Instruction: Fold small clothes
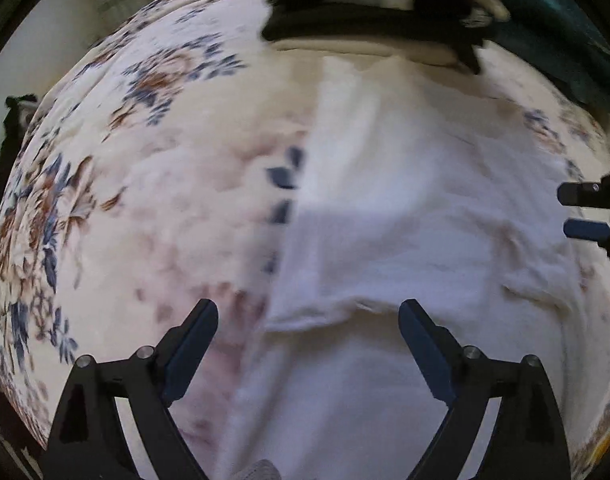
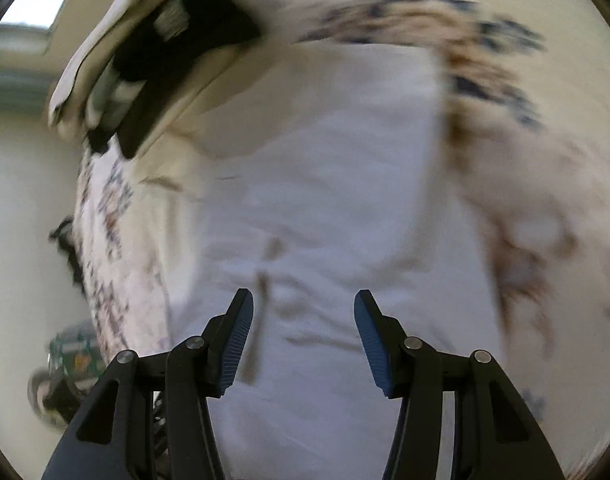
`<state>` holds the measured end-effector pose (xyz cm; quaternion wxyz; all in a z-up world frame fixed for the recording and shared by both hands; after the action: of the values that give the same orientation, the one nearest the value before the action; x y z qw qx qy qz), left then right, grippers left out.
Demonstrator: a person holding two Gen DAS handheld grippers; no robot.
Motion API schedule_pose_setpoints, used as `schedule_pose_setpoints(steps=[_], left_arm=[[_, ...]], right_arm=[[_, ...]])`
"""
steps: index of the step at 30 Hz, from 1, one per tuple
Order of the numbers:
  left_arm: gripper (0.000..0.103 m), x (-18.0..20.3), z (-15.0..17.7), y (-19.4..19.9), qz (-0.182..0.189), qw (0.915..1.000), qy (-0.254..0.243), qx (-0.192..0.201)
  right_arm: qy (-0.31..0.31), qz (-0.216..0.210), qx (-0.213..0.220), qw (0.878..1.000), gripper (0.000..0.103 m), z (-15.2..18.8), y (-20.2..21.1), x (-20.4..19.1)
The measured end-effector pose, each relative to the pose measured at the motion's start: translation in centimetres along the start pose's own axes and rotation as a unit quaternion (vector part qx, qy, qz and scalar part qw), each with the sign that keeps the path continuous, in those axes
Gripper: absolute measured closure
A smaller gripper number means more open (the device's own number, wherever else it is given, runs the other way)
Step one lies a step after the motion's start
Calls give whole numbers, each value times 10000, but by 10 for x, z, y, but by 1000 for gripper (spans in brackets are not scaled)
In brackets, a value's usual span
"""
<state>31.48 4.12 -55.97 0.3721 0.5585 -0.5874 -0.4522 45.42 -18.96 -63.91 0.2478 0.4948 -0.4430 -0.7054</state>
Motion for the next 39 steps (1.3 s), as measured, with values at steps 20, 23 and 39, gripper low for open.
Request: schedule_pose_setpoints(steps=[20,23,39], left_arm=[[11,-4,-7,-21,-343,9994,19,-41],[11,-5,-4,10,-283,9994,15,212],[4,153,85,109,490,9984,-37,-293]], right_arm=[[1440,1195,-538,9809,90,-25,-79,-76],[855,793,-512,9919,67,-29,-43,-57],[-69,1038,-586,9928,60,23,165,182]])
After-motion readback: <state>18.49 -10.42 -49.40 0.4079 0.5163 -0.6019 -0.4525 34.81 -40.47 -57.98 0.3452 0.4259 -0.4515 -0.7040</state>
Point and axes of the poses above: each gripper's, at about its wrist camera, not at the fingertips, and y roughly against the way its jaws point, x to its right, z to its underside, the point moved 1 cm from there along -y, roughly the way its jaws point, and after that the axes turned 11 degrees about -y, right-handed, at the moved point
